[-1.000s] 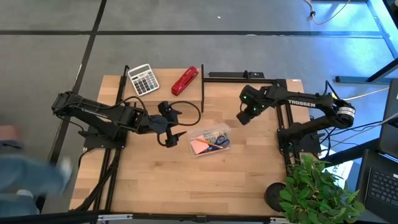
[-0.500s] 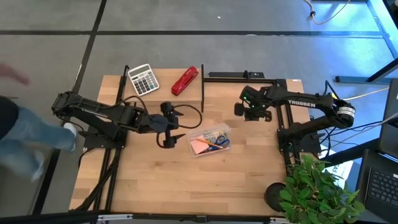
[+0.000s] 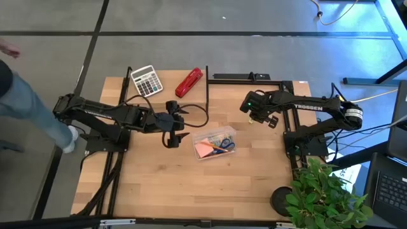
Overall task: Pack school essentials
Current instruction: Put the yellow eraser into the transparent supply box
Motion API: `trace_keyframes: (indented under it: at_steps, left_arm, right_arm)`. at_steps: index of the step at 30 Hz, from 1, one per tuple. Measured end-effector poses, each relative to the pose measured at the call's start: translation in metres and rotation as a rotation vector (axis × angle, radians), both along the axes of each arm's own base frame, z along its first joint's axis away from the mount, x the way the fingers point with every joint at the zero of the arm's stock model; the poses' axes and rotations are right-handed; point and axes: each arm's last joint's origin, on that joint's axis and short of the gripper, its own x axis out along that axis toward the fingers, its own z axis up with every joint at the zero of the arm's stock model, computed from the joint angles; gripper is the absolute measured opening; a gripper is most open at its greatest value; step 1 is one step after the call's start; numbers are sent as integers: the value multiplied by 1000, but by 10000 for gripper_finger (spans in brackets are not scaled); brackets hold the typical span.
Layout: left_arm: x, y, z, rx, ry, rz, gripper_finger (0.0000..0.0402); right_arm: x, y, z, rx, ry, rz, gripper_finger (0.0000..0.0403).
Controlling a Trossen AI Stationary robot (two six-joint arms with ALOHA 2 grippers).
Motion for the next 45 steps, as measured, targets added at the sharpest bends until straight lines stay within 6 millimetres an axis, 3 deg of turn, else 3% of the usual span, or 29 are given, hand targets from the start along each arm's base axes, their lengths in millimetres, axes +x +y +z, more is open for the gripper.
trace_keyframes:
  at_steps: [37,41,45]
  left_arm:
    - [0,0,0,-23,-11,19,393]
    - [0,0,0,-23,-12,19,393]
    - [0,0,0,-23,-12,19,393]
  right_arm:
    - [0,1,0,35,-9,-4,26]
    - [-2,2,-5,38,1,-4,48]
    - [-4,1,-20,-9,-9,-14,98]
